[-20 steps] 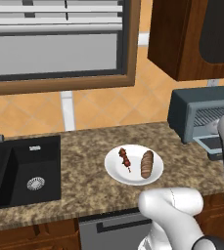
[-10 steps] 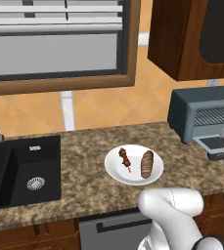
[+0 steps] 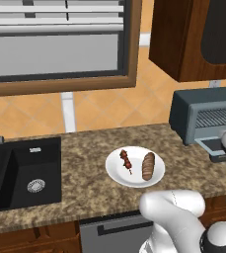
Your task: Pick up the kebab skewer and baguette bread, and place them inside the toaster oven. Close the toaster oven door and start by setting the timer.
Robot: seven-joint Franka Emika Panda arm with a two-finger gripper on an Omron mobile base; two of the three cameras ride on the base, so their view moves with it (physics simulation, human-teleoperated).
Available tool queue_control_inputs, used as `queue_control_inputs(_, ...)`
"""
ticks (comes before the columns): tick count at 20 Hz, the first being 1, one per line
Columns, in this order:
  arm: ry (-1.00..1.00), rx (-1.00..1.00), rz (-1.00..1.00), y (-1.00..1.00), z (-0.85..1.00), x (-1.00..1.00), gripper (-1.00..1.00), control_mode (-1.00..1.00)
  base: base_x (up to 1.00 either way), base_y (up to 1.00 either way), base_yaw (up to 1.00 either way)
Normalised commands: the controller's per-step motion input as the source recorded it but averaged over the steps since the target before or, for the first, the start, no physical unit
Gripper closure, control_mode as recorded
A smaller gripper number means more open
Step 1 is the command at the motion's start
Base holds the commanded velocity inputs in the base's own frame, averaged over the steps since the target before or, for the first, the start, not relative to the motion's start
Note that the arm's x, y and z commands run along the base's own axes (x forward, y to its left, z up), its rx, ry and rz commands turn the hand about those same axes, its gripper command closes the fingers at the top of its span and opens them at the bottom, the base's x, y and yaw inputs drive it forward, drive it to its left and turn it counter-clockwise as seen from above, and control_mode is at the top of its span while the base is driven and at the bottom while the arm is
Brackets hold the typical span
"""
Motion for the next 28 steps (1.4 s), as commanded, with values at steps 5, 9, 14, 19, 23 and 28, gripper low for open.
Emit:
queue_control_inputs(5, -0.25, 0.00, 0.00, -0.45, 0.00, 0.12, -1.00, -1.00, 0.00, 0.00, 0.00)
queue_control_inputs(9, -0.11, -0.01, 0.00, -0.54, 0.25, 0.00, -1.00, -1.00, 0.00, 0.00, 0.00)
queue_control_inputs(14, -0.10, -0.14, 0.00, -0.53, 0.10, -0.02, -1.00, -1.00, 0.00, 0.00, 0.00)
queue_control_inputs(19, -0.15, -0.21, 0.03, -0.13, 0.00, 0.00, -1.00, -1.00, 0.00, 0.00, 0.00)
queue_control_inputs(23, -0.01, -0.03, 0.01, 0.00, 0.15, 0.12, -1.00, -1.00, 0.00, 0.00, 0.00)
queue_control_inputs(28, 0.01, 0.00, 0.06, 0.04, 0.08, 0.41, -1.00, -1.00, 0.00, 0.00, 0.00)
